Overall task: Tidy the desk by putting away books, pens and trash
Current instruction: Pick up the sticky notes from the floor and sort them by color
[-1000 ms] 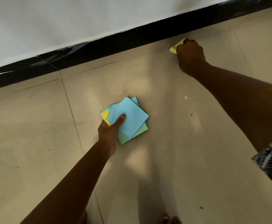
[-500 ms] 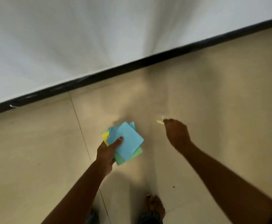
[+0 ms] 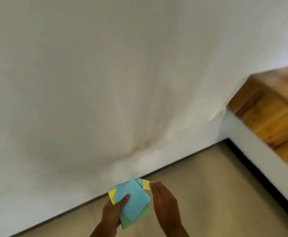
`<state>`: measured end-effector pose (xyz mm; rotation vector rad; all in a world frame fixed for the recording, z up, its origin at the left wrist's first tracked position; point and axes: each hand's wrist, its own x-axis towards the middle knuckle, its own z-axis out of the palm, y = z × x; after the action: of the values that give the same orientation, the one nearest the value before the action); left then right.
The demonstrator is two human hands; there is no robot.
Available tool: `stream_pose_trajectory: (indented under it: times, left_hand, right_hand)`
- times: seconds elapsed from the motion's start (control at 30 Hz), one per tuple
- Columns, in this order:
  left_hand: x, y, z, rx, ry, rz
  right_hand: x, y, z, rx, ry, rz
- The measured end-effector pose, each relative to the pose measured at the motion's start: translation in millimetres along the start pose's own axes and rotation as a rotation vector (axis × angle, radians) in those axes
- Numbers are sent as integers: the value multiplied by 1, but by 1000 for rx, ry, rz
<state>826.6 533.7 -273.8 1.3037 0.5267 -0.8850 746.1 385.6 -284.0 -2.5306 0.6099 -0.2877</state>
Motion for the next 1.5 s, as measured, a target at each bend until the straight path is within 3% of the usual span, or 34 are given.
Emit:
stream_pose_trajectory:
  times: [0.2, 0.43, 0.67, 1.03, 1.17, 1.27, 1.4, 1.5]
  left_hand:
    - [-118, 107, 11, -49, -147, 111]
    - [-214, 160, -4, -105, -247, 170]
    - [-258, 165, -16, -139, -355, 129]
    - [-252, 142, 53, 194, -586, 39]
    - [-242, 140, 110, 218, -675, 35]
    - [-234, 145, 165, 248, -689, 58]
    - [-228, 155, 243, 268, -721, 51]
    - [-226, 159, 304, 321, -781, 53]
  right_hand:
    - [15, -116, -131, -352, 298, -374]
    - [-16, -215, -209, -355, 379, -421]
    - [-65, -253, -207, -359, 405, -500]
    - [-97, -217, -229, -140, 400, -179]
    - [-81, -184, -257, -92, 539, -32]
    - [-55, -148, -282, -60, 678, 187]
    - [-19, -87, -327, 203, 751, 457]
    - [5, -46, -363, 634, 718, 567]
